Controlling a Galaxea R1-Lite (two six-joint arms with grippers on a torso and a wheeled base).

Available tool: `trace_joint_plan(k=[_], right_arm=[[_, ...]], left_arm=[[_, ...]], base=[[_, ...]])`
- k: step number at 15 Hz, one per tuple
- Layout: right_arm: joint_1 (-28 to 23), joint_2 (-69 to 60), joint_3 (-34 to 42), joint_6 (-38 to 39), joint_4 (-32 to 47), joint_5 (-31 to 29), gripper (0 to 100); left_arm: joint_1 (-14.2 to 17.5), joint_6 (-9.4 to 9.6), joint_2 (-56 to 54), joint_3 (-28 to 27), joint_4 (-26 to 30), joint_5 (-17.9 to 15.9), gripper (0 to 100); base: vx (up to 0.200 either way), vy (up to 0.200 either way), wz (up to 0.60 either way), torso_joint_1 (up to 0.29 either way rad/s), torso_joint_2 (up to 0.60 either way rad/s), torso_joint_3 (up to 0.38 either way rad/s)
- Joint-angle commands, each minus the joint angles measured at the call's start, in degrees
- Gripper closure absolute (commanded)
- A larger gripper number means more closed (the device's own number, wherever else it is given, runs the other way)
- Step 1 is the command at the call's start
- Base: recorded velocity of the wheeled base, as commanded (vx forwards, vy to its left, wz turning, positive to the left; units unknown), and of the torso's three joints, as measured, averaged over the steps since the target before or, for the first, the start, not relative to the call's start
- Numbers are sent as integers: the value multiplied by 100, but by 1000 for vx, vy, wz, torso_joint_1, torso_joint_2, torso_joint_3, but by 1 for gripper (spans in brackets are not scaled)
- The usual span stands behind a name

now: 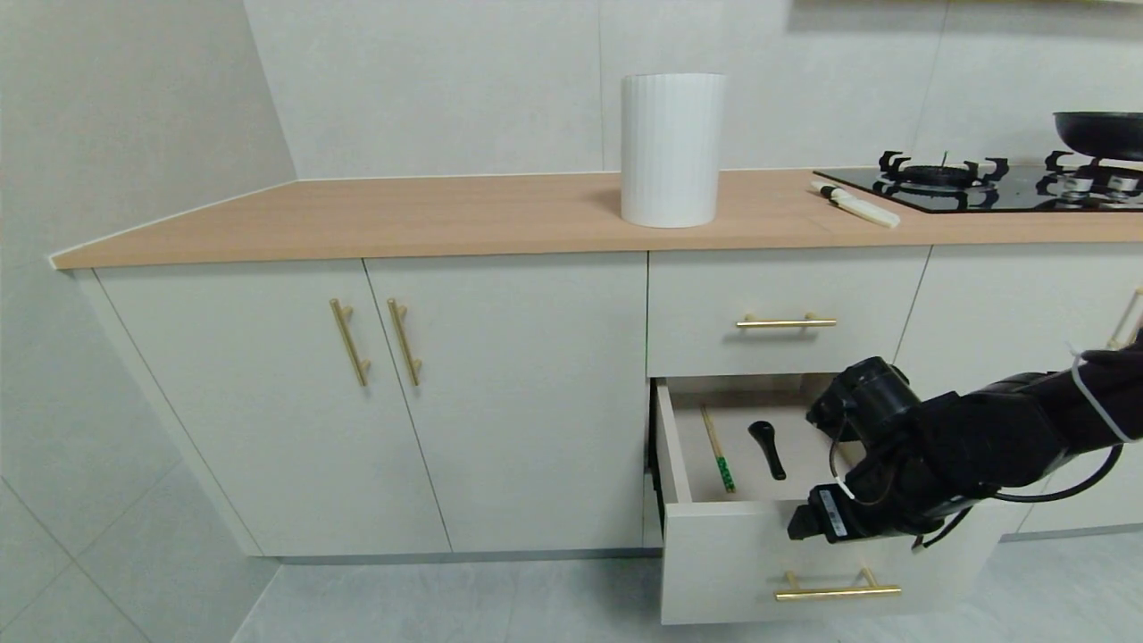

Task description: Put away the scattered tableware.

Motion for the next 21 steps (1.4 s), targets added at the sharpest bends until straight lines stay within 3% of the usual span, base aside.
trace_joint_plan(k=[1, 5, 10, 11, 12, 15, 21], right_arm=[[-195, 740, -561, 8, -240, -4, 0], [-336, 1417, -1300, 25, -600, -179, 0], [-582, 2260, -1273, 78, -3035, -197, 0], [-582, 2313, -1265, 113, -3167, -197, 0], [-599, 2647, -1238, 385, -3949, -311, 0], [-643, 3078, -1238, 403, -5039, -689, 0], [-758, 3201, -1475, 746, -5355, -707, 0]], left_arm=[[1, -2, 2, 0, 0, 2, 0], [1, -2, 2, 0, 0, 2, 0], [1, -2, 2, 0, 0, 2, 0], [1, -2, 2, 0, 0, 2, 0], [1, -2, 2, 0, 0, 2, 0], [1, -2, 2, 0, 0, 2, 0], [1, -2, 2, 0, 0, 2, 0]], base=[[0, 0, 0, 0, 0, 0], [0, 0, 0, 0, 0, 0], [0, 0, 0, 0, 0, 0], [0, 0, 0, 0, 0, 0], [0, 0, 0, 0, 0, 0], [0, 0, 0, 0, 0, 0], [0, 0, 0, 0, 0, 0]])
